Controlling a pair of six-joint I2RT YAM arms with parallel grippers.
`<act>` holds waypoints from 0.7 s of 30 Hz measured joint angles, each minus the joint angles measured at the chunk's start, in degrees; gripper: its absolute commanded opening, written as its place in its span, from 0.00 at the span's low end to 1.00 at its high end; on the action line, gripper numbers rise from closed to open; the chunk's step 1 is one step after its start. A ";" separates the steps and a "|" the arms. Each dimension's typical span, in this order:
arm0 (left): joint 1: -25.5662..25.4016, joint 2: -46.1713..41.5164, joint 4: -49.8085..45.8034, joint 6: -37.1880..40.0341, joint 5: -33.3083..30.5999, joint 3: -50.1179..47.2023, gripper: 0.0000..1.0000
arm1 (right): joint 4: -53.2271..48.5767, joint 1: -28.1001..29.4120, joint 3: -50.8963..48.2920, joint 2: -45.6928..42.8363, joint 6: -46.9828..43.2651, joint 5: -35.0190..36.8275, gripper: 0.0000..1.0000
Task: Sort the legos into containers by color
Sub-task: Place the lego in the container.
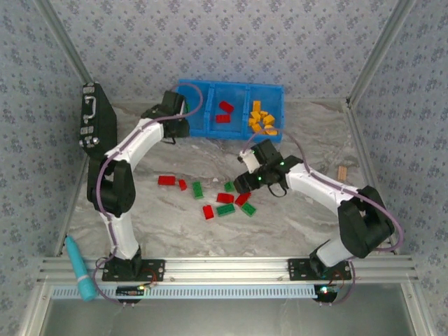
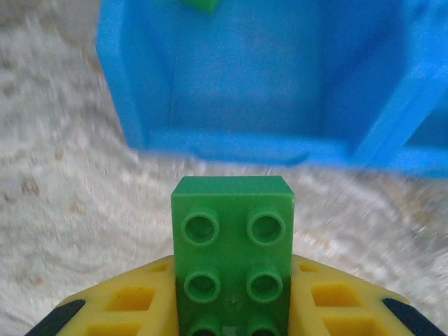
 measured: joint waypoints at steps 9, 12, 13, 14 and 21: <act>0.00 13.31 1.33 0.35 0.20 22.25 0.26 | -4.11 6.84 -3.15 -3.23 0.07 5.22 0.71; 0.02 20.26 0.98 0.31 0.28 28.00 0.27 | -4.59 7.80 -4.48 -3.80 0.31 6.71 0.71; 0.02 22.18 0.66 0.28 0.44 29.55 0.27 | -4.83 8.00 -4.92 -3.89 0.42 7.13 0.71; 0.02 24.50 0.24 0.20 0.55 31.47 0.28 | -5.09 8.17 -5.27 -3.89 0.52 7.45 0.72; 0.52 32.41 -3.58 0.04 1.31 39.89 0.44 | -5.79 8.79 -6.54 -3.61 2.01 9.01 0.72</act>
